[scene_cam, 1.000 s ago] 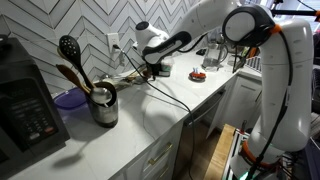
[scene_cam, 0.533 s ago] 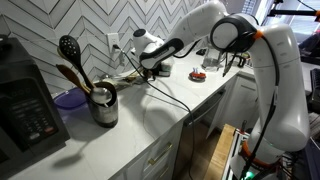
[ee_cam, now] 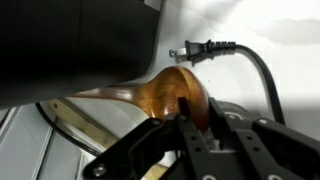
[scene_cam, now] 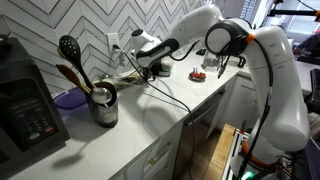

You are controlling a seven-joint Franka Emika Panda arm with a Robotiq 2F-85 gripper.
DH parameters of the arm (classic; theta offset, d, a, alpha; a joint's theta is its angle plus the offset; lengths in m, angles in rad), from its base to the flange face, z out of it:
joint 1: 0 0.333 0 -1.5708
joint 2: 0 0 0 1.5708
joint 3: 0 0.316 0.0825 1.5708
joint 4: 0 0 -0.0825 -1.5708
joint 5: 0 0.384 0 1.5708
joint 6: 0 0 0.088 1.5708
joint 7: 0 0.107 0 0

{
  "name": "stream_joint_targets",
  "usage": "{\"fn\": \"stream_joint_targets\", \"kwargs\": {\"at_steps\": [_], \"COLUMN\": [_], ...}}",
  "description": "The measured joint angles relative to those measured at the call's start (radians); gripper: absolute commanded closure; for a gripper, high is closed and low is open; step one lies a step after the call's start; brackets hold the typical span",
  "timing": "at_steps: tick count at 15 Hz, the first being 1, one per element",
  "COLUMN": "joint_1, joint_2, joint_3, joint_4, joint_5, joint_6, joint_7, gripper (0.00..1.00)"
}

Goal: Pick up the dark wooden spoon and put it in the utensil holder

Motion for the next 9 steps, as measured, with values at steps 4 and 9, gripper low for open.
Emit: {"fn": "stream_joint_targets", "kwargs": {"at_steps": [4,9], "joint_1": [0.002,-0.053], "joint_2": [-0.02,-0.136], "joint_3": [0.003,0.031], "joint_4": [0.041,0.054], "joint_5": [0.047,0.267], "joint_6": [-0.08,-0.175], "joint_7": [-0.013,-0.215], "gripper": [0.96,0.96]}}
